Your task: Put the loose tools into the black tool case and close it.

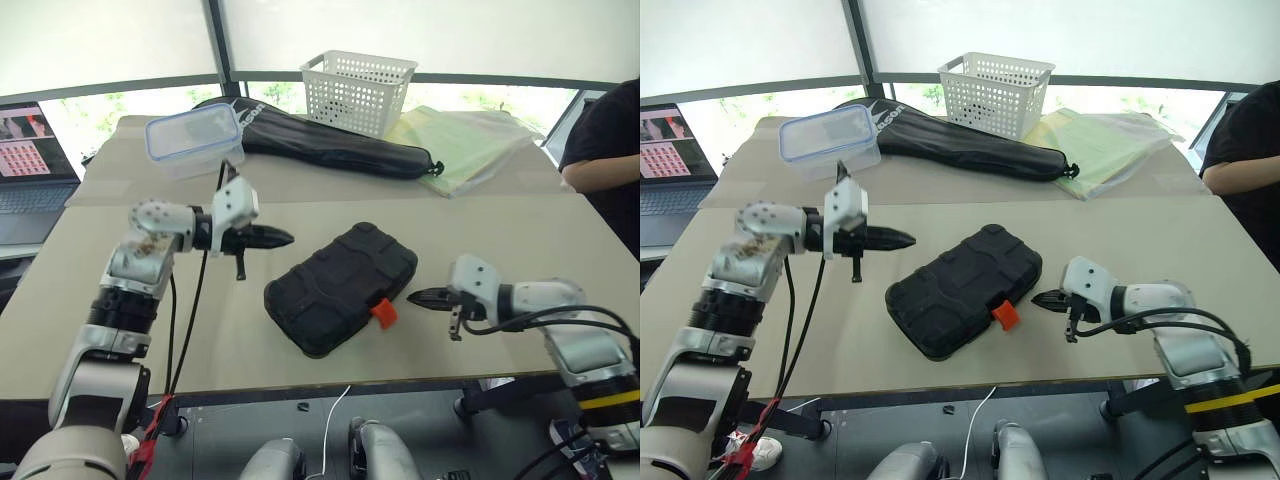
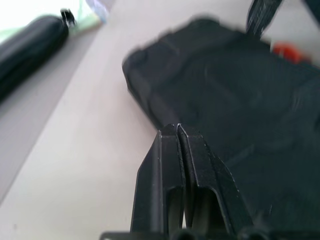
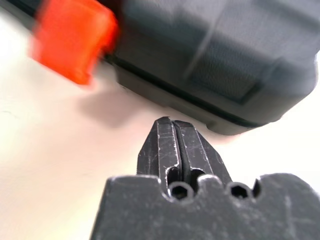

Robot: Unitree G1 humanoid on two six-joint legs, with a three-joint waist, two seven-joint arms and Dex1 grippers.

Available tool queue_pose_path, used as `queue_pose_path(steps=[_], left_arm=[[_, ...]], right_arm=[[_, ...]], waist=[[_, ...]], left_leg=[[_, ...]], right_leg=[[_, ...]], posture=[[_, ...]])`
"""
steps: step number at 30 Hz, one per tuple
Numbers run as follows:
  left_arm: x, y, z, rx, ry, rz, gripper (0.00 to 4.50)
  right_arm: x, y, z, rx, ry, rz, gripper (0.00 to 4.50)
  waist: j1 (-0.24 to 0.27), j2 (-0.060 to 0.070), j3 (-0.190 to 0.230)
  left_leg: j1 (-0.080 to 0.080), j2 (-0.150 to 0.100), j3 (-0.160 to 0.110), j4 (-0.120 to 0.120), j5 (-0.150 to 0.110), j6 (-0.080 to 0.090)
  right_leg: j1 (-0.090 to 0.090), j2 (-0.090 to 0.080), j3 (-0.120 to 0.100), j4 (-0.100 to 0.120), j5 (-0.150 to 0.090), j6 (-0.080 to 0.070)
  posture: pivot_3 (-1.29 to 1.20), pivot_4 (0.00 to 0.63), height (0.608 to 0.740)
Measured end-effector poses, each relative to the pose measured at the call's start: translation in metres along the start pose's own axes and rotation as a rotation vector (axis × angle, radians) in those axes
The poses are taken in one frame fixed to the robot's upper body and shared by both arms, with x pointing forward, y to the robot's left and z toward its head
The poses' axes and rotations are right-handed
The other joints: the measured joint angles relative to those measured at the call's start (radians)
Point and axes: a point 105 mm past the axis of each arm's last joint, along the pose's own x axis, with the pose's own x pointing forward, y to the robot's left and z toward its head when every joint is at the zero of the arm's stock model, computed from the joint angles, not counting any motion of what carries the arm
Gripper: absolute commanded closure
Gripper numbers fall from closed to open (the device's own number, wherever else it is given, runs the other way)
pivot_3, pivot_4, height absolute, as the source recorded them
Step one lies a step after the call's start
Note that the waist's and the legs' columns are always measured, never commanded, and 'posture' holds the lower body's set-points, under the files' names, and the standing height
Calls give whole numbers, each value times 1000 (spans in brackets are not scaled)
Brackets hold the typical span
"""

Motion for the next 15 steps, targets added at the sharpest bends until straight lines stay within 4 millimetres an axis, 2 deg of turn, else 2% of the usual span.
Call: queue_pose_path(steps=[2, 5, 9, 11, 15], left_arm=[[17, -16, -4, 50, 40, -87, 4365], [40, -35, -40, 79, 151, -147, 4365], [53, -36, -42, 272, 187, -134, 4365], [55, -38, -43, 285, 179, -120, 4365], [55, -39, -46, 276, 173, -107, 4365]], right_arm=[[0, 10, 17, 5, -50, 42, 4500], [8, 26, 21, 16, -61, 103, 4500], [30, 39, 17, 46, -67, 127, 4500], [39, 45, 10, 50, -43, 140, 4500], [45, 51, 3, 33, -14, 154, 4500]], waist=[[-1, 0, 0], [0, 0, 0], [5, 3, -3], [6, 3, -3], [4, 3, -5]], left_leg=[[4, 1, 0, -2, 0, 0], [5, 1, 0, -3, 0, 0], [10, 2, 0, -2, -1, 1], [13, 2, 0, -2, -2, 3], [17, 2, 0, -2, -2, 3]], right_leg=[[3, 0, 0, 0, 0, 0], [3, 1, 1, 0, 0, -1], [11, 0, 1, -2, 0, 0], [14, 0, 1, -3, -1, 1], [17, 1, 1, -3, -1, 2]], posture=[[0, 150, 740], [0, 150, 740], [0, 150, 740], [0, 150, 740], [0, 150, 740]])
